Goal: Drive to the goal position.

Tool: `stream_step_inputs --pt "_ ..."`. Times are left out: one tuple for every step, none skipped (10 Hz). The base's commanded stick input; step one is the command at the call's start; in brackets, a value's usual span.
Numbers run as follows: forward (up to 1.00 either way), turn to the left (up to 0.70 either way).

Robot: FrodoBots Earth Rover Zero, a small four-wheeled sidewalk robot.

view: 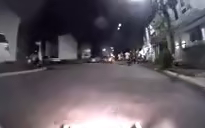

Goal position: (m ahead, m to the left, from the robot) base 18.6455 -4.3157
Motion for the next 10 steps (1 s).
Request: stream_step_inputs --pt "1.00 0.00" --pt "1.00 0.00" --pt "1.00 0.00" --pt "1.00 0.00" --pt "1.00 0.00" --pt "1.00 0.00" --pt "1.00 0.00" --pt "1.00 0.00" --pt "1.00 -0.05" --pt "1.00 -0.18"
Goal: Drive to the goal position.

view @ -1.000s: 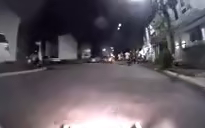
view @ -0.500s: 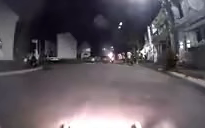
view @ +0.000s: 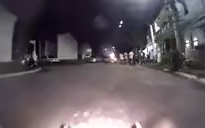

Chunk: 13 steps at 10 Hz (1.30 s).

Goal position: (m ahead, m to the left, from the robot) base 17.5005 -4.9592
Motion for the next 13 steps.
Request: stream_step_inputs --pt "1.00 -0.40" --pt "1.00 -0.40" --pt "1.00 -0.40" --pt "1.00 -0.40" --pt "1.00 -0.40" --pt "1.00 -0.40" --pt "1.00 -0.11" --pt "1.00 0.00" --pt "1.00 0.00" --pt "1.00 0.00" --pt "1.00 0.00" --pt "1.00 0.00" --pt "1.00 0.00"
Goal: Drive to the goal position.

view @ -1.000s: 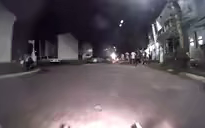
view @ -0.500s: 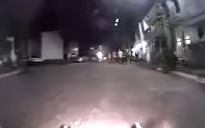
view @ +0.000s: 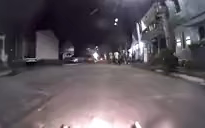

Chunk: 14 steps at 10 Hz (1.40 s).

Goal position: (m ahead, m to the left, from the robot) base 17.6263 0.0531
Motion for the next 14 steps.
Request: stream_step_inputs --pt "1.00 0.00" --pt "1.00 -0.26" --pt "1.00 -0.40" --pt "1.00 -0.40" --pt "1.00 -0.40" --pt "1.00 -0.40" --pt "1.00 -0.40" --pt "1.00 -0.19" --pt "1.00 0.00" --pt "1.00 0.00" --pt "1.00 0.00" --pt "1.00 0.00" --pt "1.00 0.00" --pt "1.00 0.00"
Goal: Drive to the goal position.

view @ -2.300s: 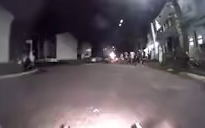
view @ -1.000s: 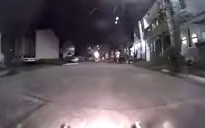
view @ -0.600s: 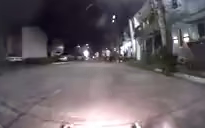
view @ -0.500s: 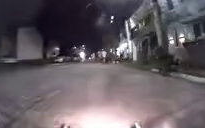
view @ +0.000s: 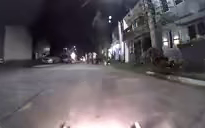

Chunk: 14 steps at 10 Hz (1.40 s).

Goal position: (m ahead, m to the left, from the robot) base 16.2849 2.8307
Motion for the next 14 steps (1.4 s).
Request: stream_step_inputs --pt "1.00 0.00" --pt "1.00 0.00" --pt "1.00 0.00" --pt "1.00 0.00" --pt "1.00 0.00" --pt "1.00 0.00" --pt "1.00 0.00" --pt "1.00 0.00" --pt "1.00 0.00" --pt "1.00 0.00" --pt "1.00 0.00" --pt "1.00 0.00" --pt "1.00 0.00" --pt "1.00 0.00"
